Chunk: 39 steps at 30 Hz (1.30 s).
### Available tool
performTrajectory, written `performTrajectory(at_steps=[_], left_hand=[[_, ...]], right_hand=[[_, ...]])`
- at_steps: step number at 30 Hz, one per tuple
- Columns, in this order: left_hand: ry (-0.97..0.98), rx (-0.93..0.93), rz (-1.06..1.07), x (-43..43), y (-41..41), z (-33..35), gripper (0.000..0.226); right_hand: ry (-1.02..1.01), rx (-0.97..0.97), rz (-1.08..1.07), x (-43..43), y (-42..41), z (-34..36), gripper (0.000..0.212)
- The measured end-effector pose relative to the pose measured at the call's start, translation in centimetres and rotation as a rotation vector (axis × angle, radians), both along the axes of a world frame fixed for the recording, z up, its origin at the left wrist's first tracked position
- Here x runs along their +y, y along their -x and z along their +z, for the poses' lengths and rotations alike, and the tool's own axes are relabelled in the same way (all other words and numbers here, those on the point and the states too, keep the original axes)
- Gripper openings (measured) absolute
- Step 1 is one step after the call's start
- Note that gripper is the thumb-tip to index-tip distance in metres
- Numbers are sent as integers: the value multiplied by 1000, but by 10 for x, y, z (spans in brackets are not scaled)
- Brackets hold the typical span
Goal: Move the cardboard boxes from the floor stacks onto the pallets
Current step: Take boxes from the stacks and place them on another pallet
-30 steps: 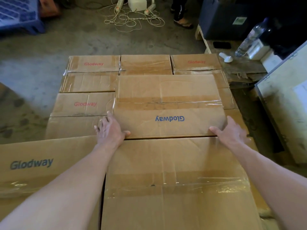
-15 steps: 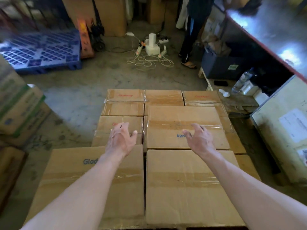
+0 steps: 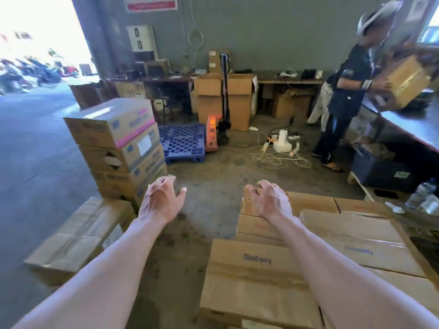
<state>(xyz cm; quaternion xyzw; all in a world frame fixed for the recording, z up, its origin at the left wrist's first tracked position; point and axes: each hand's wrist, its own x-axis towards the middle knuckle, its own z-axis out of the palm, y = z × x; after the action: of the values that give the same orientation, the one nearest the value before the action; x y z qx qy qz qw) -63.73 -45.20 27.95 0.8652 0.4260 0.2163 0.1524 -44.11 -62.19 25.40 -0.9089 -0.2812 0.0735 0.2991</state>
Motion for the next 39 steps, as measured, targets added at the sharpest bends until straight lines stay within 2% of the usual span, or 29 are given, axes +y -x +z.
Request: performTrajectory(at_steps=[6, 14, 21, 27, 33, 39], left_hand=[[18, -86, 267, 73, 140, 34, 52], [132, -98, 484, 151, 233, -20, 49], [274, -82, 665, 268, 233, -106, 59], [451, -143, 853, 364, 207, -181, 65], [566, -166, 968, 425, 212, -238, 70], [644, -159, 1072, 478, 222, -295, 71]], right_hand=[[-84, -24, 252, 139, 119, 43, 56], [-21, 6, 514, 289, 207, 9, 51], [126, 81, 645, 443, 203, -68, 48], [363, 100, 756, 576, 178, -133, 56], [524, 84, 871, 684, 169, -197, 61], [579, 98, 918, 764, 171, -255, 62]])
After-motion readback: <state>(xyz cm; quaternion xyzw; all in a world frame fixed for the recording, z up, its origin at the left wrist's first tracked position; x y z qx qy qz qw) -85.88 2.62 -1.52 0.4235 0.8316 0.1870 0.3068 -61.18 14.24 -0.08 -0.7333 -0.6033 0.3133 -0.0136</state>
